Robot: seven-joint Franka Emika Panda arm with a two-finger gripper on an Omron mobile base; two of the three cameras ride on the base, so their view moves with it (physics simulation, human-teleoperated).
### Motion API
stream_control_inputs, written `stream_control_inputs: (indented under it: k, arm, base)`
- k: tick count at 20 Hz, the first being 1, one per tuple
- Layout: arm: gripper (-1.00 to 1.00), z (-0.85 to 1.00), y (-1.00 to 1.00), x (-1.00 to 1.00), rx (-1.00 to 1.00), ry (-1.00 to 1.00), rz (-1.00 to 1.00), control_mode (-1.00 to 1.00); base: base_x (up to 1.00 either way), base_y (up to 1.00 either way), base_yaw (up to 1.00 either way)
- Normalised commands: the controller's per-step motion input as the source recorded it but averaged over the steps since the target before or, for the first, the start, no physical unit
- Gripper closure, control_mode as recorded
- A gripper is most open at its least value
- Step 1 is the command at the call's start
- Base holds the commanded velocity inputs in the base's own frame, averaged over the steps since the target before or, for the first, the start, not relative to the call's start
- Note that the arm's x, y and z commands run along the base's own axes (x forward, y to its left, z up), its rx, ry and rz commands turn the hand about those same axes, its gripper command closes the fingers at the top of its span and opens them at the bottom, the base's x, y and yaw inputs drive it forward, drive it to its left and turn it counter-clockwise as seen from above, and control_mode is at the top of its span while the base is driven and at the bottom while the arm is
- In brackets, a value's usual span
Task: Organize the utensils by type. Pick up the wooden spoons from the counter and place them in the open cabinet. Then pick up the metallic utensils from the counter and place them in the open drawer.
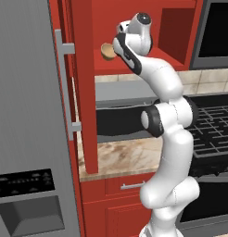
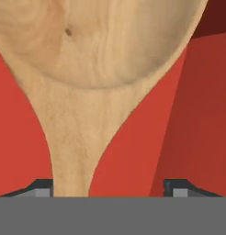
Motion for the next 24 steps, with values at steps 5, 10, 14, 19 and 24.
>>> stream_control_inputs:
  k: [5,10,14,19,24]
  arm:
    - [-1.0,-0.4,0.0,0.01,0.0,0.08,0.0,-1.0]
    - [-1.0,-0.34,0.0,-0.12,0.0,0.03,0.0,-1.0]
    - [-1.0,-0.3,0.0,-0.32,0.0,0.0,0.0,-1.0]
    - [-1.0,-0.26,0.0,-0.31,0.0,0.0,0.0,-1.0]
    - [-1.0,-0.09,0.0,-0.33,0.0,-0.11,0.0,-1.0]
  base:
    - [0.0,0.0,0.0]
    - [0.0,0.0,0.0]
    - [0.0,0.0,0.0]
    - [0.0,0.0,0.0]
    - [0.0,0.0,0.0]
